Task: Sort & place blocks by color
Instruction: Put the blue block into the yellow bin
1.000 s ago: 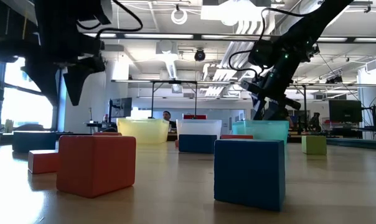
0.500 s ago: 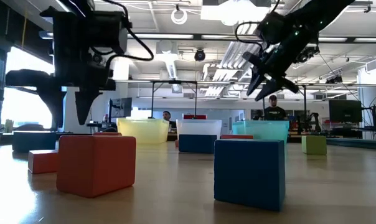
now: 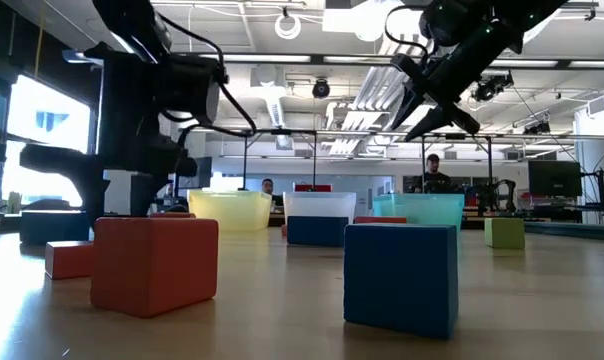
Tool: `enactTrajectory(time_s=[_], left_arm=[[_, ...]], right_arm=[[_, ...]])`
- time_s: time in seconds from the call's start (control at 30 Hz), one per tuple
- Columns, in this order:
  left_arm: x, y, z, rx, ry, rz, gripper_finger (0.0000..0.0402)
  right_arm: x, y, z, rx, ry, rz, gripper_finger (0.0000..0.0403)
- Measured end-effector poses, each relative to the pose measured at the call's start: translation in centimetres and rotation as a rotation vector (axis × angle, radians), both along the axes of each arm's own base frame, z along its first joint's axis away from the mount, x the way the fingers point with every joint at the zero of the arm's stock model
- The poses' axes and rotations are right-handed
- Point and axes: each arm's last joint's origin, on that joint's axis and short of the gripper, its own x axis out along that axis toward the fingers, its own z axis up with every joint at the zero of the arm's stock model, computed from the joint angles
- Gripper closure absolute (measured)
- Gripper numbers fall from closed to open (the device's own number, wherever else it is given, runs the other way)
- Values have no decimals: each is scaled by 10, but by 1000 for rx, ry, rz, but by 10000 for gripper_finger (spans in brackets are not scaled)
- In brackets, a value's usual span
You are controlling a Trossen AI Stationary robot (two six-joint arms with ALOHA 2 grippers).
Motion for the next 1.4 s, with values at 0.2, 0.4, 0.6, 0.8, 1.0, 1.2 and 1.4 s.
enactTrajectory(time_s=[0.2,0.4,0.6,0.8,1.0,1.2,1.4], left_arm=[[2,1,-4,-29,-10,31,210],[2,1,-10,-46,23,54,268],[2,1,-8,-37,14,79,327],[5,1,4,-29,-58,133,327],[14,4,33,-12,-193,194,327],[29,18,63,49,-331,294,327],[39,51,89,125,-494,466,327]], right_arm=[[7,12,1,10,-15,8,263],[13,25,1,11,-30,-8,263],[17,36,2,3,-34,-7,263],[21,44,2,7,-46,38,263],[24,52,2,11,-47,77,263],[25,57,2,11,-42,130,263],[25,58,2,10,-37,197,263]])
